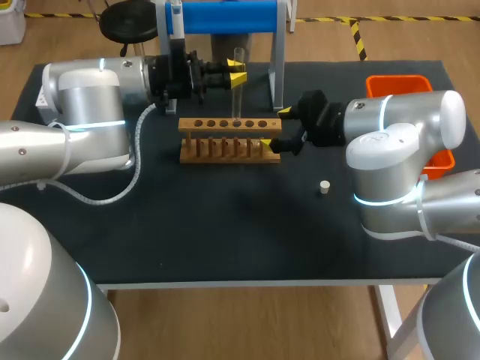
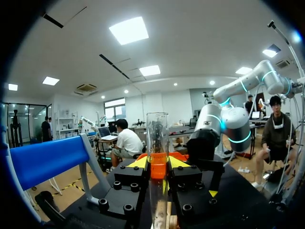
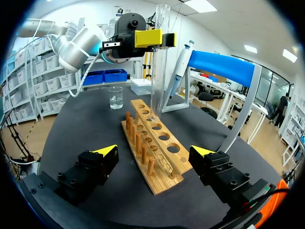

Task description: Invert the test tube, pick up the pipette, mount the tip to pipette, aspirate from beaker and dispense into the tube, eject the tip, return the pipette, and cap with the stopper.

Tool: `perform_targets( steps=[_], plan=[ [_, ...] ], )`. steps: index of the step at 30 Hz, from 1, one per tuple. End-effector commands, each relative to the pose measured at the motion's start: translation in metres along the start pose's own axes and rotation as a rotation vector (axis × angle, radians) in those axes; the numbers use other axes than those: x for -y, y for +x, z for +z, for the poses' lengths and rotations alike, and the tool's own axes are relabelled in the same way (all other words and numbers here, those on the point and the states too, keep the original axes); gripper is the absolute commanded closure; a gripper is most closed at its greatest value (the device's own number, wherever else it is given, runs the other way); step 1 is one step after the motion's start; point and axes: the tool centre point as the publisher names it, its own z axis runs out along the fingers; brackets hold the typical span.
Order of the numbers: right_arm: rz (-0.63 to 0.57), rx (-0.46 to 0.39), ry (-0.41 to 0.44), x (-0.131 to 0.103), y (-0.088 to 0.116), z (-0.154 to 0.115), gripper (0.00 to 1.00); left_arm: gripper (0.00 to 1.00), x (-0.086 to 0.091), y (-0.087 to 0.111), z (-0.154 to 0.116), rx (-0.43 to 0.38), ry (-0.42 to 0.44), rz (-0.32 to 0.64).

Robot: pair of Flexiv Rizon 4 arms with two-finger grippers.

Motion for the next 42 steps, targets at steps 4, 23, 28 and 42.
perform_targets(
  steps=[4,23,28,42],
  plan=[
    [0.021,0.008,-0.004,0.0,0.003,0.004,0.0,1.0,0.0,-0.002,0.0,-0.007,-0.003,0.0],
    [0.021,0.027,-0.002,-0.004,0.01,0.015,0.0,1.0,0.002,-0.001,0.0,-0.007,0.0,0.004],
    [0.016,0.026,0.002,-0.004,0.011,0.014,0.0,1.0,0.002,-0.001,0.0,-0.007,0.0,0.002],
    [0.016,0.026,0.002,-0.004,0.011,0.014,0.0,1.0,-0.004,-0.003,0.005,-0.006,0.004,-0.003]
  ],
)
